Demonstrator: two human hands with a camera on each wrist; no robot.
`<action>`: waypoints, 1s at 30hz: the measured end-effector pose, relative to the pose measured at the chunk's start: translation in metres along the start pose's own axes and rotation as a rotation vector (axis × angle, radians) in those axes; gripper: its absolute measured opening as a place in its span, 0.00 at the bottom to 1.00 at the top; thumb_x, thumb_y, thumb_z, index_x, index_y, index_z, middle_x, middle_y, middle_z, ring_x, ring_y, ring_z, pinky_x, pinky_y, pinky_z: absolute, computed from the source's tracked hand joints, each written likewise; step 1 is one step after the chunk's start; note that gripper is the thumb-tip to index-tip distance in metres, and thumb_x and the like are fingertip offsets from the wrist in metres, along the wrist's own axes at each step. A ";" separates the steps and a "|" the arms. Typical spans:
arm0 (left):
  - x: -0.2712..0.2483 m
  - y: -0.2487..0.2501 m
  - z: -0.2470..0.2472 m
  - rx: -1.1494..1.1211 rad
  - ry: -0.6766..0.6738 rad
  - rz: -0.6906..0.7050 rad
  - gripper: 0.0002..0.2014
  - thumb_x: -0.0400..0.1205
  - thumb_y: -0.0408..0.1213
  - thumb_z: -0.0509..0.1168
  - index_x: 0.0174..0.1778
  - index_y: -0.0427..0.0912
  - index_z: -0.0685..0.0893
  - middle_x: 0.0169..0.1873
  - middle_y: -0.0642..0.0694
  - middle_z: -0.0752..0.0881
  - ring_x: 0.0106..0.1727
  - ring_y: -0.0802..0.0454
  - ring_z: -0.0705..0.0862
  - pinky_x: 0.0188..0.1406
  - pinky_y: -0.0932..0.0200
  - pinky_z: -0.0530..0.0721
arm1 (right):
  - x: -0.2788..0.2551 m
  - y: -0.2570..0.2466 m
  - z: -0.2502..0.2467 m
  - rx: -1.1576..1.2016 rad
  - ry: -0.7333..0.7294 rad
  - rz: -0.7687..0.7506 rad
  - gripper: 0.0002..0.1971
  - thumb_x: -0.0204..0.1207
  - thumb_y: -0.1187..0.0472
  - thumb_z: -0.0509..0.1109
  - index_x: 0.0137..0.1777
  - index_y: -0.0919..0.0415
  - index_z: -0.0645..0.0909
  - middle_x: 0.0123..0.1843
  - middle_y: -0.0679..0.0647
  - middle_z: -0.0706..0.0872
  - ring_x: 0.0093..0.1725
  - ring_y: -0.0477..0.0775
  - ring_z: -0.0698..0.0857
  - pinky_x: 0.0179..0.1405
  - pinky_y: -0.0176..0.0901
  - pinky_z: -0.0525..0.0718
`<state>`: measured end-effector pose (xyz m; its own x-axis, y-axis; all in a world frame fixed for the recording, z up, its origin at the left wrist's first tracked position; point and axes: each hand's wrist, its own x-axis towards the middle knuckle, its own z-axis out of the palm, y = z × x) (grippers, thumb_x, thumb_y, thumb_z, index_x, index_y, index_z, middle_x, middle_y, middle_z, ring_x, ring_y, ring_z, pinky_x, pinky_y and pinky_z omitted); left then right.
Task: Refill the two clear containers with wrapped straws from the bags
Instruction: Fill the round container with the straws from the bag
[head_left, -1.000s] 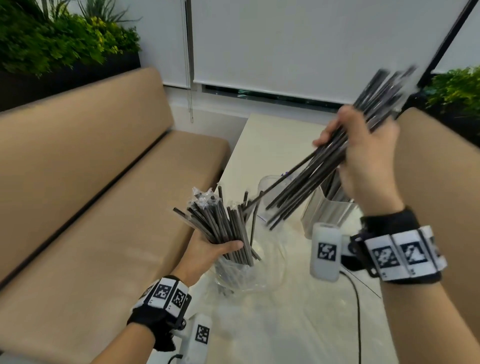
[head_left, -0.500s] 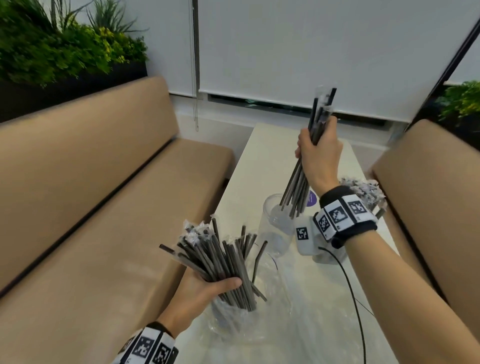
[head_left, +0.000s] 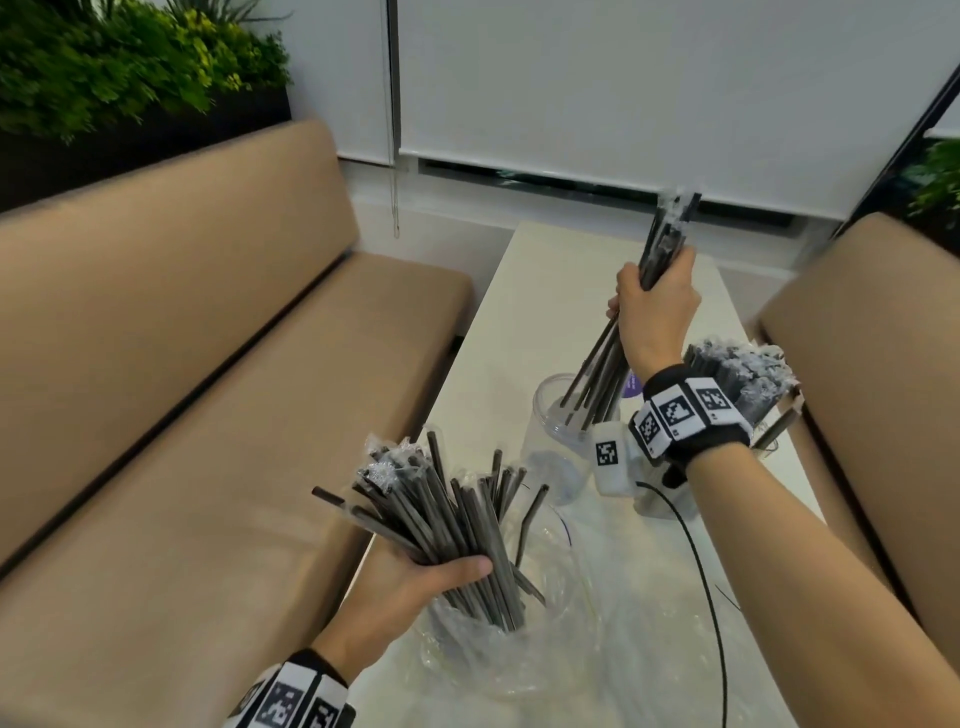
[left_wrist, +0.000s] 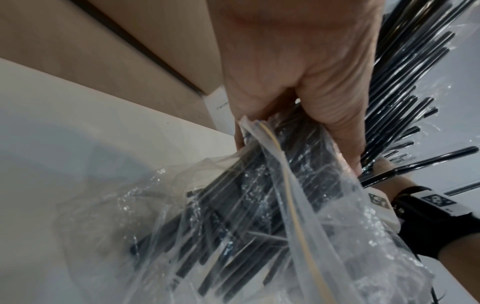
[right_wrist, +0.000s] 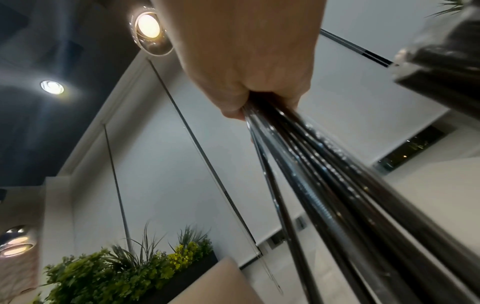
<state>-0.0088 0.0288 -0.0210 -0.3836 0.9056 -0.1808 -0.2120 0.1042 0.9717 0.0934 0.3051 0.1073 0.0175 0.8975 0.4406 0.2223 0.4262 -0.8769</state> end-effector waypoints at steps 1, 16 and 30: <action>0.000 0.000 0.000 0.000 0.001 -0.005 0.19 0.68 0.18 0.78 0.54 0.34 0.89 0.42 0.53 0.95 0.46 0.62 0.93 0.40 0.73 0.86 | -0.003 0.005 -0.001 0.004 -0.003 0.009 0.07 0.80 0.66 0.63 0.53 0.61 0.67 0.41 0.61 0.82 0.29 0.56 0.83 0.25 0.42 0.85; -0.001 0.001 -0.002 0.002 -0.024 0.019 0.20 0.69 0.21 0.78 0.56 0.38 0.88 0.48 0.49 0.95 0.51 0.56 0.93 0.43 0.70 0.88 | -0.050 0.022 -0.049 -0.107 -0.149 0.362 0.34 0.76 0.53 0.75 0.77 0.63 0.65 0.65 0.53 0.76 0.65 0.53 0.79 0.58 0.43 0.77; -0.005 0.006 0.010 0.142 -0.060 0.129 0.24 0.69 0.21 0.79 0.61 0.41 0.87 0.51 0.52 0.94 0.53 0.60 0.92 0.48 0.68 0.87 | -0.207 0.010 -0.042 0.074 -0.783 0.114 0.26 0.68 0.57 0.83 0.66 0.48 0.80 0.55 0.37 0.88 0.57 0.31 0.85 0.57 0.26 0.79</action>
<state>0.0004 0.0292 -0.0133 -0.3438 0.9378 -0.0484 -0.0345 0.0389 0.9986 0.1330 0.1188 0.0156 -0.6604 0.7431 0.1086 0.1946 0.3090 -0.9309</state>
